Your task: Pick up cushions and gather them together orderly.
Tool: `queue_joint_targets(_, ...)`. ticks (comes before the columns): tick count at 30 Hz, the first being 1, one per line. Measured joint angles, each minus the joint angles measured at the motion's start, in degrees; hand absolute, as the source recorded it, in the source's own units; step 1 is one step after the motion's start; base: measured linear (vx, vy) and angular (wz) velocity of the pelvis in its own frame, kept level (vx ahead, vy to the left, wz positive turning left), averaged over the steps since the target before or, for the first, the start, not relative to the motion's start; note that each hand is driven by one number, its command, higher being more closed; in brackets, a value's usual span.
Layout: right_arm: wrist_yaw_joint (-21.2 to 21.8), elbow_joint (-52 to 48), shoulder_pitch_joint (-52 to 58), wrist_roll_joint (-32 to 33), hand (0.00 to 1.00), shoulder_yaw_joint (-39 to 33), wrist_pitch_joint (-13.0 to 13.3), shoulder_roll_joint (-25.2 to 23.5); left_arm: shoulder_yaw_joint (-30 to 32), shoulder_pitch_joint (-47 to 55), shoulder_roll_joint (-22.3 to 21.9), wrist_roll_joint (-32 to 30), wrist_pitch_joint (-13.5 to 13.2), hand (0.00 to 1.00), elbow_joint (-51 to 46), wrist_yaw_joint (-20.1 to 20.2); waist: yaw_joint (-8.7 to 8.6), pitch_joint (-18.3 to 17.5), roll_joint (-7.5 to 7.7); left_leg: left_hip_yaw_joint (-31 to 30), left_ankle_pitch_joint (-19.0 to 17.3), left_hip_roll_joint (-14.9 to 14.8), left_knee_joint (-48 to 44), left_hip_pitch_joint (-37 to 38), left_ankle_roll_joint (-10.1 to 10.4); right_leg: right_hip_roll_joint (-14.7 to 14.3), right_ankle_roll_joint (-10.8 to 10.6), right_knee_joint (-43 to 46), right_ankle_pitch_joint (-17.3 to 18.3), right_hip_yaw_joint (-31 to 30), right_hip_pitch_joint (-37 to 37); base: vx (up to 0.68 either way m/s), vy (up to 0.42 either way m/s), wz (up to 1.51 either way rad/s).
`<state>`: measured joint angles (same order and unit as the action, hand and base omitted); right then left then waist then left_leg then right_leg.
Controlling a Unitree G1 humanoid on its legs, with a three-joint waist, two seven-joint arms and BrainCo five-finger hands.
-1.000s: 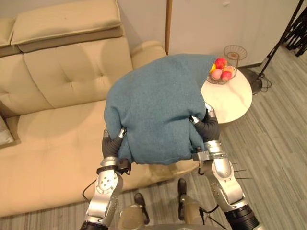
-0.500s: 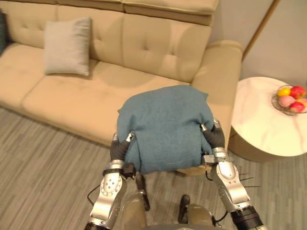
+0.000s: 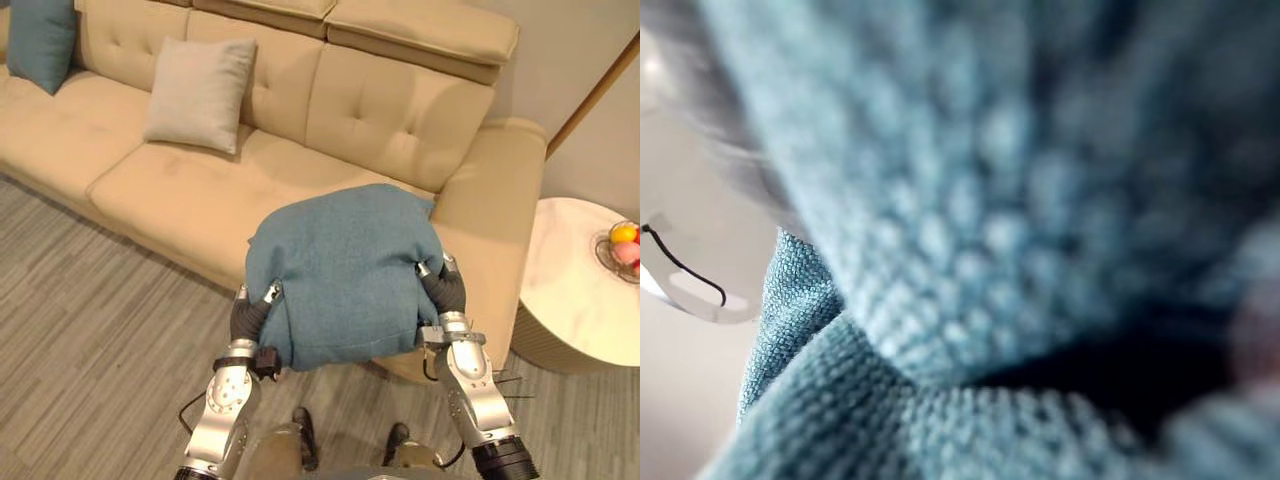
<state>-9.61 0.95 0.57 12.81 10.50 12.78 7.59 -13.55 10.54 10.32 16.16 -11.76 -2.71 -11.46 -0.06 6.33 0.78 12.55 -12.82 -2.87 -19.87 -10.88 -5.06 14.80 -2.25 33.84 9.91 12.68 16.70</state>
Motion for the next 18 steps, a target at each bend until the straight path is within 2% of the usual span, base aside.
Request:
queue_joint_targets(2,0.61,0.0,-0.3,-0.04,1.0,0.19,0.04,0.08,0.02,0.0,0.36,0.0,0.0,1.0,0.02,0.0,-0.73,-0.19,0.42,-1.32,-1.08,-0.1,1.04,2.13,0.17,-2.43,-0.56,-1.52,1.39,1.2,3.28,0.27,-0.032,0.35)
queue_joint_targets(3,0.68,0.0,-0.29,-0.03,1.0,0.19,0.04,0.12,0.02,0.0,0.36,0.0,-0.01,1.0,0.03,0.0,-0.85,-0.18,0.41,-1.4,-1.2,-0.1,1.26,2.54,0.23,-2.74,-0.56,-1.89,1.38,1.52,3.73,0.29,-0.052,0.32)
queue_joint_targets(5,0.89,0.06,0.02,-0.01,1.0,0.18,0.01,0.26,0.03,0.04,0.43,-0.01,0.01,1.0,0.06,0.0,-1.42,-0.19,0.38,-1.44,-1.9,-0.07,2.1,5.67,2.07,-5.06,0.27,-6.14,0.77,4.13,5.58,0.34,-0.071,0.22)
queue_joint_targets(6,0.94,0.05,0.43,-0.01,1.0,0.18,0.02,0.25,0.02,0.09,0.49,-0.04,0.01,1.0,0.14,0.0,-1.86,-0.35,0.58,-1.47,-2.76,0.04,1.86,6.93,3.21,-6.07,2.43,-8.84,-0.68,4.92,5.47,0.4,-0.11,0.38)
queue_joint_targets(7,1.0,-0.03,1.81,0.02,1.0,0.1,0.07,0.24,0.0,0.1,0.5,-0.24,0.01,1.0,0.55,0.25,-2.57,-1.15,1.34,-1.48,-3.98,0.37,1.35,8.44,4.83,-6.82,4.76,-11.66,-4.83,6.7,4.86,0.48,-0.153,0.59)
queue_joint_targets(8,1.07,-0.04,3.43,0.1,1.0,-0.45,0.08,0.87,-0.15,-0.14,-0.64,-0.9,0.05,1.0,1.76,0.65,-3.26,-2.2,0.57,-1.69,-5.3,-0.53,-1.03,8.42,6.78,-7.41,6.43,-12.7,-7.79,8.23,3.83,0.5,-0.148,0.54)
queue_joint_targets(9,1.07,-0.07,3.93,0.09,1.0,-0.82,0.01,1.27,-0.31,-0.15,-1.24,-1.04,0.07,1.0,2.43,0.92,-3.28,-2.78,-0.86,-1.5,-5.25,-2.23,-3.57,7.21,7.84,-8.71,6.49,-13.65,-7.71,8.77,2.97,0.61,-0.174,0.24)
queue_joint_targets(10,1.07,-0.1,4.0,0.07,1.0,-1.36,-0.03,1.88,-0.81,-0.28,-1.53,-0.98,0.07,1.0,3.35,1.47,-3.27,-2.96,-2.4,-0.62,-3.79,-5.06,-12.75,3.79,10.76,-11.06,6.85,-17.09,-7.2,8.99,0.22,0.48,-0.119,-0.14)
queue_joint_targets(11,1.06,-0.13,4.02,0.08,1.0,-1.47,-0.11,2.35,-1.07,-0.33,-1.88,-0.97,0.11,1.0,3.87,1.5,-3.19,-2.83,-2.94,-0.08,-1.49,-6.79,-19.41,1.56,12.52,-12.15,6.96,-18.83,-7.14,8.38,-1.72,0.47,-0.113,-0.32)
queue_joint_targets(12,1.05,-0.12,4.11,0.09,1.0,-1.52,-0.28,2.61,-1.22,-0.36,-2.27,-0.98,0.12,1.0,4.41,1.52,-2.75,-2.82,-2.98,0.3,-1.22,-8.23,-23.41,-0.16,12.65,-12.71,6.99,-19.85,-7.12,7.42,-3.04,0.41,-0.061,-0.57)
queue_joint_targets(13,1.01,-0.17,4.38,0.1,1.0,-1.95,-0.31,2.67,-1.88,-0.44,-2.68,-0.95,0.13,1.0,5.37,1.51,-2.13,-2.78,-2.89,1.39,-1.86,-9.34,-27.98,-1.59,11.75,-13.1,6.98,-22.01,-7.12,6.04,-5.77,0.43,-0.045,-0.68)
queue_joint_targets(14,1.01,-0.24,4.42,0.1,1.0,-2.59,-0.3,2.6,-2.22,-0.47,-2.89,-0.95,0.13,1.0,5.73,1.54,-2.26,-2.77,-2.86,1.99,-2.83,-9.92,-28.2,-2.83,10.09,-12.97,6.96,-23.77,-7.14,4.87,-7.88,0.34,-0.034,-0.67)
queue_joint_targets(16,1.01,-0.31,4.38,0.06,1.0,-3.29,-0.27,2.45,-2.24,-0.91,-2.95,-0.97,0.1,1.0,5.71,2.16,-2.02,-2.71,-2.75,1.35,-3.87,-10.38,-23.98,-4.52,8.33,-12.7,6.87,-25.32,-7.11,1.73,-9.53,0.24,0.075,-0.74)
queue_joint_targets(18,1.01,-0.35,4.38,0.04,1.0,-3.44,-0.28,2.11,-2.19,-0.88,-2.92,-0.98,0.11,1.0,5.71,2.48,-1.61,-2.65,-2.66,-2.4,-3.72,-9.51,-16.04,-5.5,8.6,-12.27,6.09,-26.21,-7.24,-1.95,-10.54,0.21,0.169,-0.97)
